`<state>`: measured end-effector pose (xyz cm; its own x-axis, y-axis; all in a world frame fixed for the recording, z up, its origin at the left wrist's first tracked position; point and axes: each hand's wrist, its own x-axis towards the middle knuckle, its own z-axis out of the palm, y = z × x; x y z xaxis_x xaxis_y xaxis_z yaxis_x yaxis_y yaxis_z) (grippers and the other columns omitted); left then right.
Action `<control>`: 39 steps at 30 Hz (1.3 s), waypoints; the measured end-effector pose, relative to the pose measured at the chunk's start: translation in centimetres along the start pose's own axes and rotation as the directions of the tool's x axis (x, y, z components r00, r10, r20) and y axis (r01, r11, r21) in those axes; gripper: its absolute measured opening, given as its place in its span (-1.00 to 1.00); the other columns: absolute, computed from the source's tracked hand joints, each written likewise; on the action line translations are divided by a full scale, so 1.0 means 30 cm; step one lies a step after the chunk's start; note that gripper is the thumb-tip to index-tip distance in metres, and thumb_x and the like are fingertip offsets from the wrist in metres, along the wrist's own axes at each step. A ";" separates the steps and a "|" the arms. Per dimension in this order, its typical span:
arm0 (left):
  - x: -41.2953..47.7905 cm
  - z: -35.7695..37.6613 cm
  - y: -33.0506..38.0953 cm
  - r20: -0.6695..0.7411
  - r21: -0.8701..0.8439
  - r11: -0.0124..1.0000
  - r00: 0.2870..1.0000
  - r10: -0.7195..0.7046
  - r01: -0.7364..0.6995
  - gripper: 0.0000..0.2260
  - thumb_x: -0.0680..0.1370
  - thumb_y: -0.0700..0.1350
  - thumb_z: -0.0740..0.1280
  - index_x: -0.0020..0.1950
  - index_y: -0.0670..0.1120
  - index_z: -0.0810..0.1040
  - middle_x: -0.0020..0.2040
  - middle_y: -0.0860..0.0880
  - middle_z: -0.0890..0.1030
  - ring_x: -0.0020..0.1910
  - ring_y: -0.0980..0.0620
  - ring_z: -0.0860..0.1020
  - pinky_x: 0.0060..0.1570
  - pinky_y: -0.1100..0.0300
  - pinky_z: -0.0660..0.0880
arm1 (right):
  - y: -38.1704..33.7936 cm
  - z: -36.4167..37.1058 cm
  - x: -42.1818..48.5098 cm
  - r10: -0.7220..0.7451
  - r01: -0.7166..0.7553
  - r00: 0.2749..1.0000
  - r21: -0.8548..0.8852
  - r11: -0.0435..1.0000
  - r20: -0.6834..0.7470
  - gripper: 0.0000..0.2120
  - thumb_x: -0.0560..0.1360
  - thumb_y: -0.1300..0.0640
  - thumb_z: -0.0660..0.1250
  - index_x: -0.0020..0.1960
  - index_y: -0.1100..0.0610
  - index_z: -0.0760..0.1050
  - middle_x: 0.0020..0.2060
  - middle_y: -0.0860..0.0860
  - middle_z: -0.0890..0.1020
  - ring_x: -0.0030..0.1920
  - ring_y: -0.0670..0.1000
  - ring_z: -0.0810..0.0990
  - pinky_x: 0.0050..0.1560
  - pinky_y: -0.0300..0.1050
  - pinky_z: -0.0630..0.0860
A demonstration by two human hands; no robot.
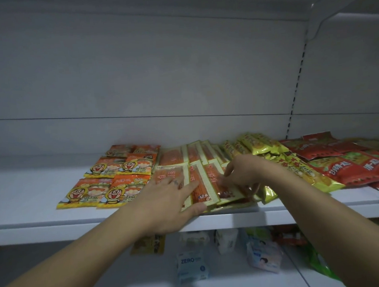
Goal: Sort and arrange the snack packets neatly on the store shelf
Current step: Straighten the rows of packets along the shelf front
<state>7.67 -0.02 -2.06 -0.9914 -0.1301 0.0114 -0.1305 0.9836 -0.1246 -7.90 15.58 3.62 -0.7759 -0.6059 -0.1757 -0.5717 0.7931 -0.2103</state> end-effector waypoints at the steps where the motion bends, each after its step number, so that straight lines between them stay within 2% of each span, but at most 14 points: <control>1: 0.001 0.003 0.002 -0.006 0.000 1.000 1.000 -0.004 0.004 -0.15 0.35 0.52 -0.40 0.59 0.21 -0.17 0.63 -0.04 -0.03 0.60 -0.12 0.02 0.52 -0.18 -0.04 | -0.002 0.006 0.000 -0.001 0.002 1.000 0.015 1.000 -0.014 -0.53 0.52 -0.21 0.36 0.20 0.15 0.60 -0.06 0.07 0.68 -0.23 0.06 0.71 -0.21 -0.08 0.68; 6: 0.015 0.028 -0.004 -0.065 0.004 1.000 0.998 -0.005 0.006 -0.18 0.38 0.51 -0.39 0.59 0.20 -0.10 0.61 -0.05 0.11 0.58 -0.12 0.08 0.49 -0.23 0.01 | -0.026 0.030 -0.002 -0.018 0.022 0.998 0.060 0.998 -0.055 -0.56 0.52 -0.15 0.38 0.24 0.16 0.59 0.00 0.08 0.68 -0.13 0.08 0.69 -0.09 -0.01 0.68; 12: 0.015 0.037 -0.014 -0.064 -0.037 0.999 0.998 -0.002 0.000 -0.14 0.35 0.54 -0.39 0.59 0.20 -0.14 0.62 -0.03 0.09 0.58 -0.11 0.06 0.48 -0.25 -0.04 | -0.030 0.049 -0.023 0.015 -0.011 0.995 0.047 0.999 -0.097 -0.55 0.54 -0.19 0.33 0.21 0.15 0.61 0.08 0.10 0.67 -0.07 0.10 0.67 -0.04 0.00 0.66; 15: -0.002 0.016 -0.019 -0.053 -0.118 0.993 0.999 -0.006 -0.001 -0.04 0.26 0.62 -0.36 0.59 0.21 -0.14 0.63 0.01 -0.03 0.60 -0.08 -0.01 0.49 -0.24 -0.08 | -0.042 0.046 -0.046 -0.025 0.012 0.979 -0.068 0.998 -0.200 -0.54 0.58 -0.21 0.25 0.32 0.06 0.56 0.21 0.06 0.63 0.15 0.09 0.59 0.02 -0.12 0.51; 17: -0.027 0.001 -0.040 -0.037 -0.145 0.989 0.999 0.004 -0.009 -0.05 0.28 0.63 -0.28 0.59 0.21 -0.11 0.63 0.03 -0.06 0.60 -0.07 -0.03 0.49 -0.22 -0.04 | -0.054 0.039 -0.065 -0.064 0.054 0.968 -0.045 0.998 -0.244 -0.49 0.58 -0.26 0.21 0.41 -0.02 0.46 0.30 0.04 0.58 0.29 0.08 0.52 0.11 -0.09 0.43; 20: -0.063 -0.011 -0.088 -0.034 -0.128 0.992 0.999 0.016 -0.020 -0.23 0.48 0.51 -0.05 0.60 0.18 -0.01 0.63 0.01 0.05 0.59 -0.07 0.06 0.50 -0.15 0.06 | -0.081 0.044 -0.096 -0.203 0.208 0.968 0.015 0.978 -0.144 -0.39 0.51 -0.34 0.24 0.50 -0.16 0.30 0.39 0.00 0.50 0.38 0.06 0.44 0.26 -0.07 0.38; 23: -0.074 -0.013 -0.116 -0.042 -0.081 0.996 0.998 0.042 -0.046 -0.37 0.57 0.37 0.07 0.58 0.16 0.13 0.57 0.00 0.24 0.52 -0.07 0.23 0.44 -0.08 0.16 | -0.111 0.073 -0.121 -0.312 0.309 0.950 -0.097 0.946 -0.016 -0.30 0.46 -0.36 0.29 0.53 -0.23 0.20 0.53 -0.03 0.29 0.51 0.09 0.26 0.43 0.04 0.26; 26: -0.072 -0.008 -0.115 -0.067 -0.083 0.996 0.997 0.036 -0.042 -0.43 0.59 0.32 0.11 0.56 0.14 0.19 0.53 0.01 0.32 0.47 -0.07 0.30 0.41 -0.09 0.23 | -0.123 0.108 -0.134 -0.290 0.287 0.957 -0.175 0.942 0.010 -0.39 0.50 -0.26 0.34 0.50 -0.22 0.27 0.48 -0.04 0.37 0.44 0.10 0.33 0.40 0.03 0.33; 29: -0.072 0.008 -0.104 -0.093 -0.072 0.997 0.995 0.029 -0.036 -0.44 0.61 0.31 0.09 0.56 0.11 0.21 0.50 -0.01 0.36 0.44 -0.09 0.33 0.36 -0.09 0.28 | -0.126 0.144 -0.150 -0.288 0.269 0.955 -0.204 0.941 -0.068 -0.49 0.57 -0.14 0.30 0.49 -0.21 0.30 0.39 -0.01 0.47 0.39 0.11 0.37 0.32 -0.01 0.35; 32: -0.083 0.021 -0.090 -0.126 -0.077 0.997 0.992 0.021 -0.031 -0.45 0.61 0.29 0.08 0.56 0.10 0.22 0.50 -0.03 0.35 0.44 -0.10 0.33 0.36 -0.10 0.28 | -0.132 0.164 -0.170 -0.277 0.242 0.952 -0.231 0.942 -0.133 -0.52 0.60 -0.13 0.25 0.50 -0.20 0.29 0.36 0.04 0.48 0.36 0.12 0.40 0.26 -0.02 0.38; 35: -0.092 0.012 -0.077 -0.156 -0.080 0.996 0.988 0.022 -0.035 -0.42 0.59 0.32 0.09 0.54 0.08 0.25 0.46 -0.04 0.40 0.40 -0.10 0.36 0.34 -0.08 0.30 | -0.131 0.169 -0.191 -0.273 0.228 0.948 -0.248 0.942 -0.164 -0.49 0.58 -0.20 0.24 0.51 -0.21 0.27 0.38 0.05 0.45 0.32 0.11 0.44 0.22 0.00 0.44; 39: -0.112 -0.018 -0.060 -0.173 -0.089 0.995 0.984 0.029 -0.045 -0.40 0.58 0.34 0.10 0.51 0.04 0.30 0.46 -0.05 0.40 0.42 -0.11 0.35 0.36 -0.10 0.29 | -0.130 0.144 -0.222 -0.246 0.192 0.947 -0.253 0.948 -0.205 -0.33 0.52 -0.30 0.27 0.56 -0.18 0.16 0.53 0.02 0.27 0.46 0.12 0.31 0.36 0.08 0.37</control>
<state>11.22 -1.28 -1.34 -0.9807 -0.0780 0.1794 -0.0858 0.9957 -0.0360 0.64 16.26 1.45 -0.6489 -0.7563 0.0828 -0.7583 0.6518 0.0102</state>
